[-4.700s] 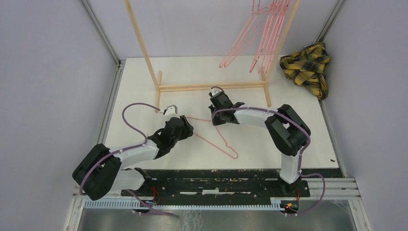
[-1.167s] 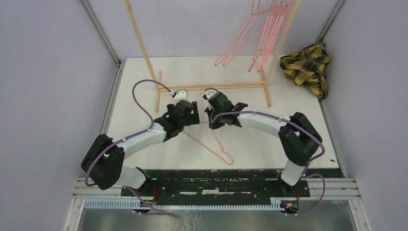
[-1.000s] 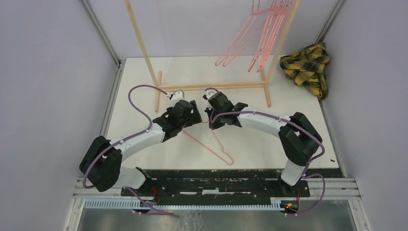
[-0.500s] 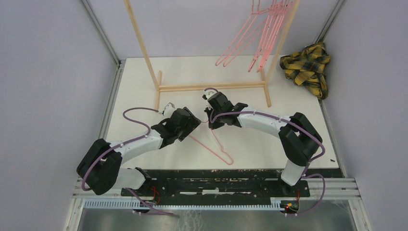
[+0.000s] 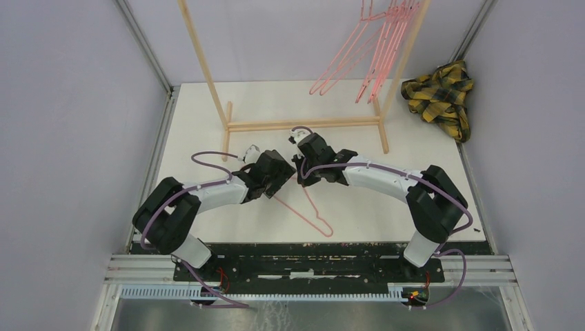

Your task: Organize the hangers

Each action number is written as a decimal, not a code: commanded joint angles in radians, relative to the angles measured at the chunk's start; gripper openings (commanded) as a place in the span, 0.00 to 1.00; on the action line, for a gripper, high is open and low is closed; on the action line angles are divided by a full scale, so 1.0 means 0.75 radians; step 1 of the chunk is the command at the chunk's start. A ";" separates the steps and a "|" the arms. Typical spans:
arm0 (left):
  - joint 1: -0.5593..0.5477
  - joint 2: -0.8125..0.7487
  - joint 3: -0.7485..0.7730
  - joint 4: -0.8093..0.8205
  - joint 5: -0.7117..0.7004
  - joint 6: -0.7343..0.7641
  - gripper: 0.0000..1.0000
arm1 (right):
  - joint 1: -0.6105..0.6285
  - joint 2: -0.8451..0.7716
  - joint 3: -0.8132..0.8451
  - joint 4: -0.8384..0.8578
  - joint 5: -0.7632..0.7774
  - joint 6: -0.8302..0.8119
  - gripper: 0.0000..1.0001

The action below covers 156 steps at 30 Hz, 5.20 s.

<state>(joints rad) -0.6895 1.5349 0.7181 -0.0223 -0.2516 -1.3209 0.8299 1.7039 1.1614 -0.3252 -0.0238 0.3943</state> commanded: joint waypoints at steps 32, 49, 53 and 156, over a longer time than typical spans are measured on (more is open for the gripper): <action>0.098 0.337 0.521 -0.708 -0.014 -0.176 0.82 | -0.010 -0.393 -0.264 -0.023 0.169 -0.026 0.32; 0.122 0.552 0.647 -0.942 -0.012 -0.248 0.64 | -0.031 -0.485 -0.421 0.070 0.042 0.050 0.32; 0.141 0.609 0.726 -1.048 -0.011 -0.231 0.64 | -0.031 -0.538 -0.491 0.111 0.032 0.089 0.33; 0.132 -0.621 0.142 -0.547 -0.348 0.467 0.99 | 0.180 -0.401 -0.150 -0.076 0.452 -0.079 0.01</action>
<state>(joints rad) -0.5911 1.1389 0.9466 -0.3721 -0.4023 -1.0569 0.9600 1.3872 0.8639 -0.3260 0.2890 0.4149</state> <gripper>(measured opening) 0.991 0.041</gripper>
